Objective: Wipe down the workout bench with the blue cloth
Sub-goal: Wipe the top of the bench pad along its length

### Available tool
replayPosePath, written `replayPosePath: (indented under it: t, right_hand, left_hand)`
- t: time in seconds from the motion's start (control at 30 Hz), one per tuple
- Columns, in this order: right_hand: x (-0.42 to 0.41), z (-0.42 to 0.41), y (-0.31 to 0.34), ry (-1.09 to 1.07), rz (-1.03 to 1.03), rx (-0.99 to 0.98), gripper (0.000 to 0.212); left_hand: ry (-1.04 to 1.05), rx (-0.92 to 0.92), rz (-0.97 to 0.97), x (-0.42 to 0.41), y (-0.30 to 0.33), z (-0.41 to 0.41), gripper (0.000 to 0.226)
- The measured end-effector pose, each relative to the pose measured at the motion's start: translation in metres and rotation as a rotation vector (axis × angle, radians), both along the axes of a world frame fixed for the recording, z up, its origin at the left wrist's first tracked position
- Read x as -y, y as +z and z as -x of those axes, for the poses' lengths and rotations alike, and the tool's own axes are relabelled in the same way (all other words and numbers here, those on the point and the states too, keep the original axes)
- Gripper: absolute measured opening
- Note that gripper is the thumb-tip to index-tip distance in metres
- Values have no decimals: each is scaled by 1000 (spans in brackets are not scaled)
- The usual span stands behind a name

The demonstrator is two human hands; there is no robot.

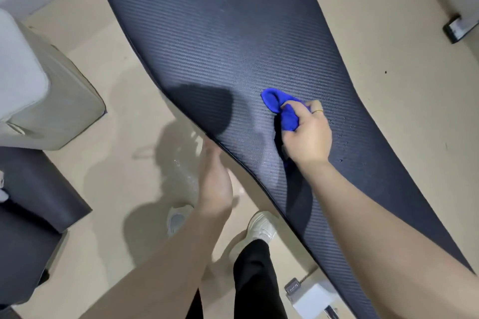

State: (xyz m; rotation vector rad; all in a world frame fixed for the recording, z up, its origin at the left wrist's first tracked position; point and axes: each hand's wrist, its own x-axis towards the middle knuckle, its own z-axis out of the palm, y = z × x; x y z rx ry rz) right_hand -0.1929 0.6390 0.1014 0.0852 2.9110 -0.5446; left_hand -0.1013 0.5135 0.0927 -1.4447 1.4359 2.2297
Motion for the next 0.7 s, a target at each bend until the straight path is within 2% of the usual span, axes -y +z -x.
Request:
replayPosePath:
  t: [0.03, 0.17, 0.23, 0.3, 0.37, 0.43, 0.47, 0.5, 0.6, 0.7]
  right_hand:
    - [5, -9, -1, 57, 4, -13, 28]
    - [14, -71, 8, 513, 54, 72, 31]
    - [10, -71, 15, 577, 90, 185, 26]
    - [7, -50, 14, 550, 89, 226, 23]
    - [0, -23, 6, 348, 56, 102, 22]
    - [-5, -9, 1, 67, -3, 8, 25]
    - [-5, -13, 0, 34, -36, -10, 28]
    - [-3, -25, -1, 72, -51, -13, 29]
    - [1, -74, 9, 360, -10, 17, 28]
    - [-11, -87, 17, 640, 1, 58, 34]
  left_hand:
    - [0, -2, 19, 1, -5, -1, 37]
    - [47, 11, -17, 2, 5, 0, 41]
    - [27, 24, -10, 4, 16, 3, 43]
    - [-14, 76, -7, 4, 17, 2, 39]
    - [-53, 121, 28, 8, 15, 1, 42]
    - [-96, 138, 84, 12, 6, -3, 65]
    - [-96, 154, 77, 13, 6, -6, 79]
    - [-84, 200, 50, 12, 5, -8, 84]
    - [-17, 332, -67, 0, 5, -12, 59]
    - [35, 366, -145, -20, 10, -12, 50]
